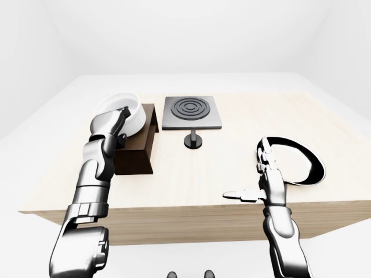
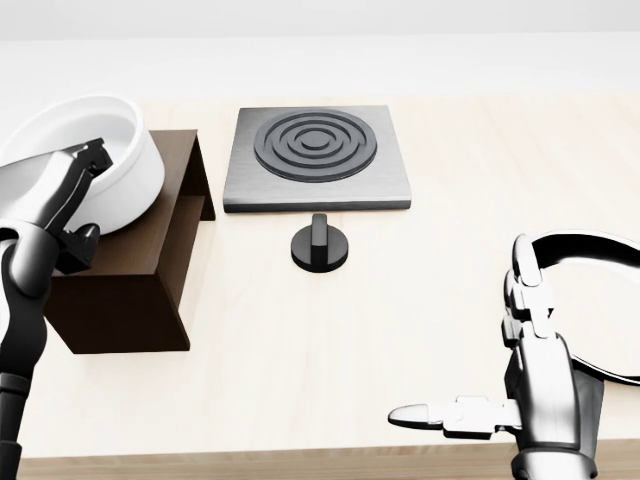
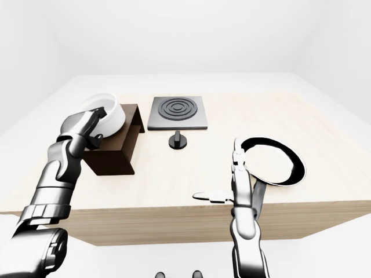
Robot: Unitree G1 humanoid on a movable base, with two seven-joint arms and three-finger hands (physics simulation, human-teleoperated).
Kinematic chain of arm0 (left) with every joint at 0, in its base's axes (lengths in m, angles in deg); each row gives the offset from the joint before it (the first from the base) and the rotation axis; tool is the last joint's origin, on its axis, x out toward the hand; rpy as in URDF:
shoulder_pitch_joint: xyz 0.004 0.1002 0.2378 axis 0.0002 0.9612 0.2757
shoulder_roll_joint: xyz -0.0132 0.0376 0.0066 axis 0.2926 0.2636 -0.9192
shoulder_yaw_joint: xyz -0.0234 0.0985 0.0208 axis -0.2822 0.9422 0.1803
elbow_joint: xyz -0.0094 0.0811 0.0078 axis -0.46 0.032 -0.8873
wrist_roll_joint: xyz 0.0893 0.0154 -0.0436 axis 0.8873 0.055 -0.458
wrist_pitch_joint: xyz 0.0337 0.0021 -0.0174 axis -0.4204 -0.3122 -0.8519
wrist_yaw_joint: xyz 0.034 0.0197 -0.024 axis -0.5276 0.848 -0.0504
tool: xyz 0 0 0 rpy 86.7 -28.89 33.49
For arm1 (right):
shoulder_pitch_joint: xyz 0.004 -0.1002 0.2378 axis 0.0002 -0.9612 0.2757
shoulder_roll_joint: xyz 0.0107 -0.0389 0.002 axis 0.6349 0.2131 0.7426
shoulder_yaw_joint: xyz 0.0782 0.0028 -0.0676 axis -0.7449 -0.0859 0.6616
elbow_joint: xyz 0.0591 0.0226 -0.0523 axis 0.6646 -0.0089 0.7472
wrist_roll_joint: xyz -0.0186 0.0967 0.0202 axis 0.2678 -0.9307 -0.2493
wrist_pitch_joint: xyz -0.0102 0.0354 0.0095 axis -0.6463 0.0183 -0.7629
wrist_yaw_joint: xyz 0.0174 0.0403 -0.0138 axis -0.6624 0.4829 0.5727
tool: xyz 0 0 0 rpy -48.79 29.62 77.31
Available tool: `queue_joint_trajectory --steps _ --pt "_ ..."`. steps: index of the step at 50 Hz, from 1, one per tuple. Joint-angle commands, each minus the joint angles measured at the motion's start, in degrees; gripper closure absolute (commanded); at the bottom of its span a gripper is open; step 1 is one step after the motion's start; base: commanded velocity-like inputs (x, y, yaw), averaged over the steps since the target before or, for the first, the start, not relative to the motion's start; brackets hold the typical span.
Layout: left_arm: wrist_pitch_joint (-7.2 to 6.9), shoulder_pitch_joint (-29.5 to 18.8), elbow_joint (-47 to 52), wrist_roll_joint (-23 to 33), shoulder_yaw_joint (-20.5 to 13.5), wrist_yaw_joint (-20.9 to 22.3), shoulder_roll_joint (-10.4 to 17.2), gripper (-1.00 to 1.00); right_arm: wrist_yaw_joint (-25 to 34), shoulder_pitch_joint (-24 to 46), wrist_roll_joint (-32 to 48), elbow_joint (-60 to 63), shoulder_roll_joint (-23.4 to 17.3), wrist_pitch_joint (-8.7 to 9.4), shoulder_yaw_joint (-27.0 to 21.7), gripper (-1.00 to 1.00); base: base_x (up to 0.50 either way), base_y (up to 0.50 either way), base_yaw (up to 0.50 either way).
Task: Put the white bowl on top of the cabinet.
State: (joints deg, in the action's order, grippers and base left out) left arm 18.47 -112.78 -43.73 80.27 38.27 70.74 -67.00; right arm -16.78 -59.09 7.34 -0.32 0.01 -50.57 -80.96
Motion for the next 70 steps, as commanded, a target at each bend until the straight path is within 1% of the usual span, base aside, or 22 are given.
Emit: queue_joint_trajectory --steps 1,13,18,19,20,21,44,51,55,58,59,61,62,63,64,65,66,67,69,70 --pt "0.0 -0.65 -2.36 1.99 0.02 -5.37 -0.64 1.0 -0.16 0.1 0.17 -0.63 -0.02 -0.45 0.15 -1.0 0.01 0.0 0.0" --pt "0.0 -2.16 -8.57 -1.06 0.36 -9.77 -0.64 1.0 -0.29 0.37 0.26 -1.17 -0.05 -0.68 0.25 -1.0 0.01 0.0 -0.01" --pt "0.0 -2.37 -8.9 -1.31 0.84 -10.0 -0.72 1.0 -0.34 0.31 0.37 -1.13 -0.04 -0.67 0.37 -1.0 0.0 0.0 -0.01" --pt "0.0 -2.44 -8.39 -1.32 1.06 -9.66 -0.84 0.93 -0.34 0.38 0.38 -1.17 -0.06 -0.62 0.37 -1.0 0.01 0.0 -0.01" --pt "0.0 -2.36 -8.1 -1.25 1.09 -9.71 -0.86 -0.4 -0.34 0.37 0.38 -1.11 -0.06 -0.58 0.36 -1.0 0.0 0.0 -0.01" --pt "0.0 -2.38 -8.02 -1.47 1.01 -9.5 -0.92 -1.0 -0.31 0.35 0.33 -1.02 -0.06 -0.51 0.34 -1.0 0.0 0.0 0.0" --pt "0.0 -1.97 -6.33 0.06 1.06 -8.5 -1.05 -1.0 -0.31 0.13 0.43 -0.96 -0.02 -0.61 0.47 -1.0 0.0 0.0 0.0" --pt "0.0 -1.74 -5.91 -0.3 0.8 -8.52 -1.18 -1.0 -0.3 0.09 0.43 -0.86 -0.03 -0.57 0.48 -1.0 0.0 0.0 0.0" --pt "0.0 0.23 -2.78 -0.75 0.9 -7.28 -1.85 -1.0 -0.41 0.4 0.46 -1.31 -0.05 -0.63 0.43 -1.0 0.0 0.0 0.0" --pt "0.0 2.53 2.09 0.43 1.08 -4.98 -2.29 -1.0 -0.57 0.52 0.65 -1.7 -0.03 -0.77 0.61 -1.0 0.0 0.0 0.0" --pt "0.0 4.14 5.55 -0.32 0.85 -2.66 -2.78 -1.0 -0.64 0.55 0.73 -1.82 -0.03 -0.83 0.66 -1.0 0.0 0.0 0.0" --pt "0.0 5.76 8.61 1.49 0.81 -1.7 -3.11 -1.0 -0.67 0.57 0.76 -1.87 -0.06 -0.85 0.68 -1.0 0.0 0.0 0.0" --pt "0.0 7.09 11.15 1.1 0.47 -0.45 -3.51 -1.0 -0.73 0.6 0.81 -1.95 -0.06 -0.9 0.7 -1.0 0.0 0.0 0.0" --pt "0.0 9.08 15.3 -0.11 0.39 2.53 -4.35 -1.0 -0.81 0.7 0.85 -2.16 -0.06 -0.95 0.7 -1.0 0.0 0.0 0.0" --pt "0.0 10.8 18.84 -0.04 0.4 4.51 -4.96 -1.0 -0.87 0.71 0.91 -2.22 -0.04 -1.0 0.77 -1.0 0.0 0.0 0.0" --pt "0.0 11.82 21.13 -0.1 0.05 5.55 -5.42 -1.0 -0.9 0.72 0.94 -2.27 -0.05 -1.03 0.81 -1.0 0.0 0.0 0.0" --pt "0.0 13.64 25.62 -1.08 -0.14 7.85 -6.38 -1.0 -0.9 0.68 0.96 -2.24 -0.07 -1.05 0.81 -1.0 -0.01 0.0 0.0" --pt "0.0 14.55 27.41 -0.71 -0.08 8.74 -6.78 -1.0 -0.87 0.67 0.9 -2.15 -0.09 -1.01 0.77 -1.0 0.0 0.0 0.0" --pt "0.0 16.53 32.15 -1.75 -0.16 11.75 -8.12 -1.0 -0.83 0.76 0.75 -1.92 -0.11 -0.77 0.63 -1.0 -0.01 0.0 0.0" --pt "0.0 18.48 36.07 -1.99 0.42 13.84 -9.1 -1.0 -0.85 0.95 0.66 -1.94 -0.12 -0.52 0.5 -1.0 0.0 0.0 0.0"
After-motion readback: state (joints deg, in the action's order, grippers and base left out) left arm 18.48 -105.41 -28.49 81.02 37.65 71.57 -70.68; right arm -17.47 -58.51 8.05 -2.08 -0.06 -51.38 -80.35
